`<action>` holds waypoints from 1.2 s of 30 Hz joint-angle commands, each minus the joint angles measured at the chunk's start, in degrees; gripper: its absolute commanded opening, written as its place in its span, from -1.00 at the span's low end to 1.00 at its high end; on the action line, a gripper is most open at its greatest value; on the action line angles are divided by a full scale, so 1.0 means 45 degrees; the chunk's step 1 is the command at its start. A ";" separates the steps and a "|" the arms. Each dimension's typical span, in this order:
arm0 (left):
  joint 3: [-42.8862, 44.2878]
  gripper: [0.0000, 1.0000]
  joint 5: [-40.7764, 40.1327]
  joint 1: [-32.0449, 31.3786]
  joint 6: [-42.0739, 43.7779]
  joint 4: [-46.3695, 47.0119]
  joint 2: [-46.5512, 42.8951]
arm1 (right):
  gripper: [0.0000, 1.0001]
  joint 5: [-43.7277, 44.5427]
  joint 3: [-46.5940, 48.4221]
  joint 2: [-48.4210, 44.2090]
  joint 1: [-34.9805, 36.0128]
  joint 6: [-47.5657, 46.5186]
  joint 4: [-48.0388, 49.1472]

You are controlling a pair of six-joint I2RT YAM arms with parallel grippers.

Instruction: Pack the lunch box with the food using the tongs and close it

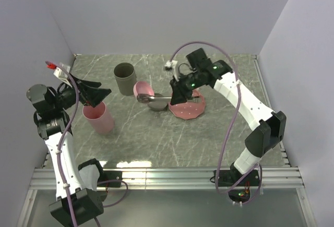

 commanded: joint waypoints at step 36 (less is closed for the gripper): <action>-0.2652 0.74 -0.4064 -0.3931 -0.9432 1.7979 0.1557 | -1.00 -0.8571 -0.3693 -0.2435 -0.2455 2.1618 2.0898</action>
